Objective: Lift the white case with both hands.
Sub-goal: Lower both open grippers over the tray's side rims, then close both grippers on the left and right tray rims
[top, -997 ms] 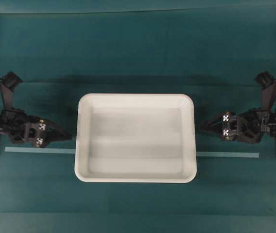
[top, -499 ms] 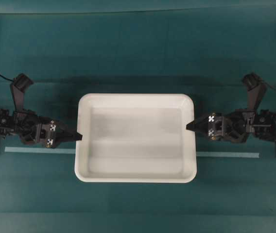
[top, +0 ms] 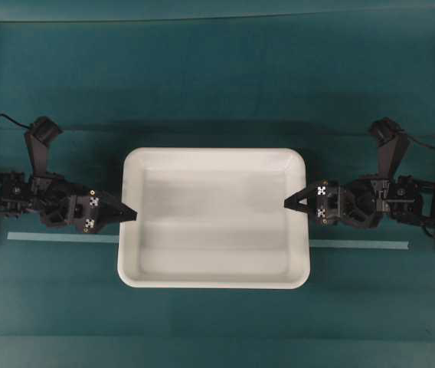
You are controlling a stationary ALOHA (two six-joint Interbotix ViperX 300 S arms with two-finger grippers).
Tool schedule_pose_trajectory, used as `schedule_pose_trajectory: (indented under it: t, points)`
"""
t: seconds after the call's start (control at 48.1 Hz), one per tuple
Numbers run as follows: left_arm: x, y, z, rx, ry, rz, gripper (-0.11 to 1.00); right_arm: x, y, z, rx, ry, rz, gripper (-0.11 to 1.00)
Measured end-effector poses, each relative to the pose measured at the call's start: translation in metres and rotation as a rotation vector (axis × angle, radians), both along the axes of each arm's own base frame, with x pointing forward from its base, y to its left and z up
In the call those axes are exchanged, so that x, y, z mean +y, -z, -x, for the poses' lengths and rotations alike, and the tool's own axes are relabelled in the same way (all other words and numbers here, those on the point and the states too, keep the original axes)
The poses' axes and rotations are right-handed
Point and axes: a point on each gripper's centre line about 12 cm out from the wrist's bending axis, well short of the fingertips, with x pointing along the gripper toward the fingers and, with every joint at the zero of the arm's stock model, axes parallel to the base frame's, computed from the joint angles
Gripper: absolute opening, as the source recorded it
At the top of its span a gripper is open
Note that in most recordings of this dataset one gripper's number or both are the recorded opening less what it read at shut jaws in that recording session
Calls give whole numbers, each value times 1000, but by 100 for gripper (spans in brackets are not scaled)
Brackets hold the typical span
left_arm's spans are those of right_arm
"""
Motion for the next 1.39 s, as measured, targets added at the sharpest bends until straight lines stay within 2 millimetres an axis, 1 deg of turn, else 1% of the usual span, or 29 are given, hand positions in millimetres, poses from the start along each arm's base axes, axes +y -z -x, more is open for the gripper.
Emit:
schedule_pose_trajectory:
  t: [0.166,0.457,0.582,0.665,0.727,0.79,0.893,0.956,0.977,1.018,1.392]
  points:
    - [1,0,-3,-1,0,-3,93,0,0,0,-3,9,-15,93]
    - [1,1,-3,3,-2,-2,93,1,0,0,-2,9,-17,92]
    - [0,2,-3,5,1,-2,90,1,1,1,-1,7,-18,87]
    - [-1,1,-3,3,6,-3,82,3,2,1,14,0,-23,78]
    - [-1,1,-3,3,6,-3,72,4,3,0,34,-6,-30,67]
    - [-1,1,-4,3,6,-3,58,6,6,0,64,-12,-40,52]
    - [0,2,-3,9,3,-3,29,8,9,0,98,-19,-53,26]
    - [0,3,-3,18,3,-2,15,8,10,0,113,-20,-58,13]
    - [0,3,-2,23,3,-2,12,8,11,0,117,-20,-61,12]
    - [0,4,-2,32,2,-1,10,8,11,0,121,-18,-63,12]
    - [1,9,-5,110,-5,4,10,8,11,-2,128,-14,-73,12]
